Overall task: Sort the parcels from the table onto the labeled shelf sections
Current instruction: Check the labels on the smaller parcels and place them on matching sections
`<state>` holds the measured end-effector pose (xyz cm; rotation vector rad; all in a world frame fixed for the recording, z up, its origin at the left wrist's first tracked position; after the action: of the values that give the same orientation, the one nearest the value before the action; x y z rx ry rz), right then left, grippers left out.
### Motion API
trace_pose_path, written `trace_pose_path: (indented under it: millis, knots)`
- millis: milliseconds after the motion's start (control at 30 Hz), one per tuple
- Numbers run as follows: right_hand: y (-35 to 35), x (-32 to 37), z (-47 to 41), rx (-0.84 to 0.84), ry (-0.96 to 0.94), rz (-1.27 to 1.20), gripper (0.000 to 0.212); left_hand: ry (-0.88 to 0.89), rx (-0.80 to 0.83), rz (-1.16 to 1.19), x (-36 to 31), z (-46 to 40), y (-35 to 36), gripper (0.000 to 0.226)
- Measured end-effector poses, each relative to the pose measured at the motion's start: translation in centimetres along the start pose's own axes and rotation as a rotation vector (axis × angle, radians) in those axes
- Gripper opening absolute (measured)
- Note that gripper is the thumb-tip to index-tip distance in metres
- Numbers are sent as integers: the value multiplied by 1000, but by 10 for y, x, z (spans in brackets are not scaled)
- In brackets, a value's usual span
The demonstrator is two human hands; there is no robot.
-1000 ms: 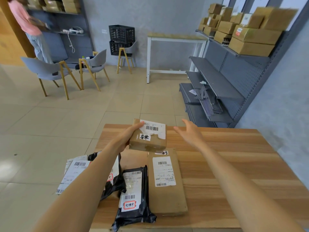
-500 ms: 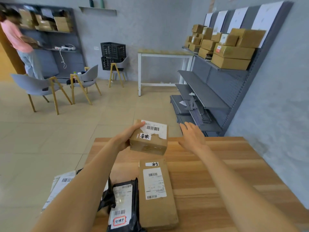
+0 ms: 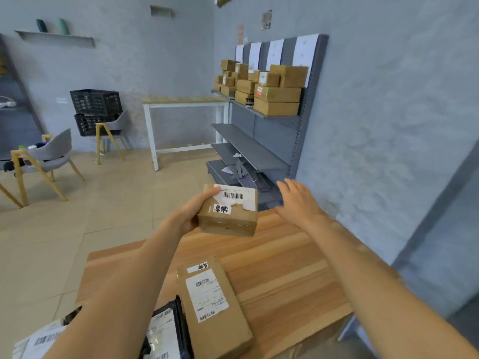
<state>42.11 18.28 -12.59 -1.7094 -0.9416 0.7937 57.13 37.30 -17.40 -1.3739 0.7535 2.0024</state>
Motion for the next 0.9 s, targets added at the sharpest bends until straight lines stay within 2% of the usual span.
trace_pose_path:
  millis: [233, 367, 567, 700, 900]
  knots:
    - [-37, -47, 82, -12, 237, 67, 64, -18, 212, -65, -2, 17, 70, 35]
    - [-61, -77, 144, 7, 376, 131, 71, -29, 365, -87, 3, 36, 125, 35]
    - [-108, -126, 246, 57, 597, 166, 70, -53, 581, -120, 8, 73, 227, 45]
    - [-138, -160, 319, 81, 738, 207, 66, -58, 715, -149, 11, 104, 301, 34]
    - [-181, -200, 435, 101, 941, 279, 73, -88, 964, -170, 32, 168, 411, 41]
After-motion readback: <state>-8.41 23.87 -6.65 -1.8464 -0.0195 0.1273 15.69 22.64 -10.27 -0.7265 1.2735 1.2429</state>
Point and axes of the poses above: each hand's wrist, its own z-axis away from the middle knuckle, its own y-axis out of the palm, x = y × z, the point moved 6 cm from there along -z, towards the middle knuckle
